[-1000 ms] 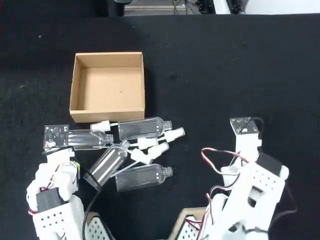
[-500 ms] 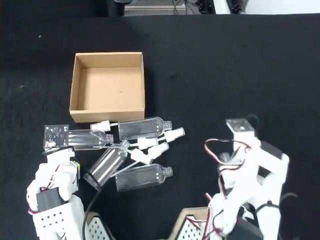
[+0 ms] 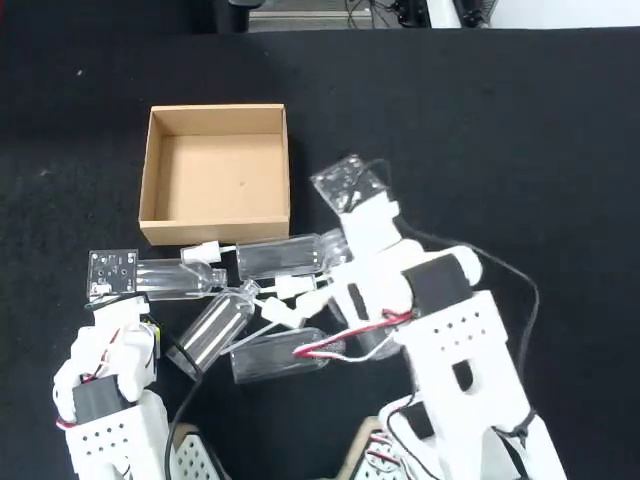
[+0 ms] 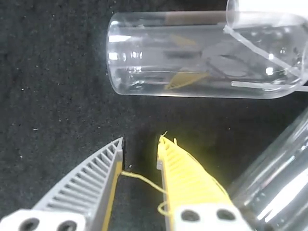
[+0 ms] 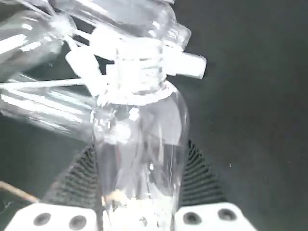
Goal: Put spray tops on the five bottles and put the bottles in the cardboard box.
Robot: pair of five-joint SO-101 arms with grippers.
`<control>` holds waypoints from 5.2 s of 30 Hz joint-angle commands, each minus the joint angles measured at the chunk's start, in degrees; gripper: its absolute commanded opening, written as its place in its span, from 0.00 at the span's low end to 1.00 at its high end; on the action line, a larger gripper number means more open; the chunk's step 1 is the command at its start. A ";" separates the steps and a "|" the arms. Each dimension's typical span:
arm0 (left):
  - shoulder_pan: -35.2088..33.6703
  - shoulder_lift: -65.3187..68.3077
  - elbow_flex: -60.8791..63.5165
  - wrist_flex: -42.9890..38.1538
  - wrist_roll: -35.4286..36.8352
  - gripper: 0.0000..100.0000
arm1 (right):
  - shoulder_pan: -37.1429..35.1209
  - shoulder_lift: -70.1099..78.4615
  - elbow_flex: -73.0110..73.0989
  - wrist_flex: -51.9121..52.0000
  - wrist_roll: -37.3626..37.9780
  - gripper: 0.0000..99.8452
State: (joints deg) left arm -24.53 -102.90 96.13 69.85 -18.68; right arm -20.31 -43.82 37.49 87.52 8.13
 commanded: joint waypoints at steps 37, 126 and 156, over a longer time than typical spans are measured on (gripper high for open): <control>31.25 55.21 -61.58 15.82 25.05 0.29 | 38.68 7.08 16.66 -24.97 14.51 0.15; 69.05 58.73 -20.88 -23.30 9.32 0.22 | 31.21 8.31 3.65 -5.10 19.08 0.16; 62.46 58.73 -29.76 -10.64 2.20 0.33 | 31.30 8.31 3.30 -4.57 19.08 0.16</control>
State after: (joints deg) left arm 38.33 -44.26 69.32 60.53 -16.40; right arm 11.69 -33.01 43.74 82.59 27.47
